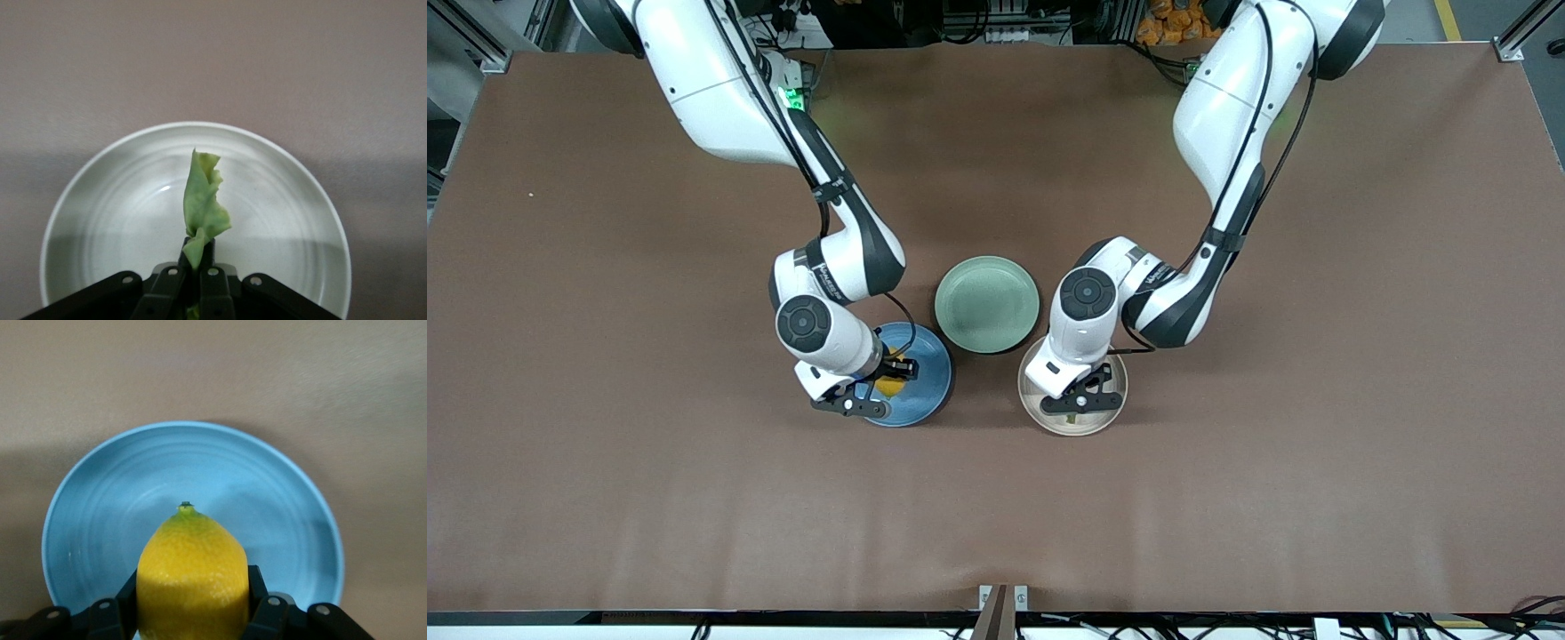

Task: Pick lemon and lettuce from blue and beige plates
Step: 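Close the left gripper on lettuce while the right gripper closes on lemon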

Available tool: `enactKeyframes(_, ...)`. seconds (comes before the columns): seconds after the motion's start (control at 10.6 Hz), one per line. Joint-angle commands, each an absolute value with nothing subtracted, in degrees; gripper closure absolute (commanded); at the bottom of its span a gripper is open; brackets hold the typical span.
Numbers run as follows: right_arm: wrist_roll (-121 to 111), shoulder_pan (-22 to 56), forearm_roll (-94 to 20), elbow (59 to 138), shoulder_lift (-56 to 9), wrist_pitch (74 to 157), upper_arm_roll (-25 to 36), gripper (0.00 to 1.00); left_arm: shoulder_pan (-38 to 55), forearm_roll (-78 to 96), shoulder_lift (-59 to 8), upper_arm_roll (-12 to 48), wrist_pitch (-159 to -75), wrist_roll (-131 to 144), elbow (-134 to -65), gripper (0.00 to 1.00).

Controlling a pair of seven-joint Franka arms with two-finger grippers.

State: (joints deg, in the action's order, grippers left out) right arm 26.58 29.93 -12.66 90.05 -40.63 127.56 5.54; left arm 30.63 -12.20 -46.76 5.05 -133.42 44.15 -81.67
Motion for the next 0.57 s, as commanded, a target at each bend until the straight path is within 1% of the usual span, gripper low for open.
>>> enactKeyframes(0.0, 26.02, 29.19, -8.63, 88.51, -39.55, 123.06, 6.76, 0.72, 29.98, -13.45, -42.2, 5.01, -129.13, 46.23, -82.44, 1.0)
enactKeyframes(0.19, 20.78, 27.08, -8.0, 87.89, -37.8, 117.72, 7.21, 0.72, 28.83, -13.18, -38.95, 5.27, -124.57, 45.79, -82.62, 1.0)
enactKeyframes(0.28, 17.18, 25.42, -8.0, 87.98, -36.05, 113.6, 7.73, 0.72, 28.39, -13.1, -37.37, 5.45, -122.02, 45.79, -82.7, 1.0)
enactKeyframes(0.47, 13.55, 24.52, -6.52, 88.5, -33.5, 108.48, 10.44, 0.7, 27.08, -10.74, -34.12, 5.54, -120.06, 45.62, -84.01, 1.0)
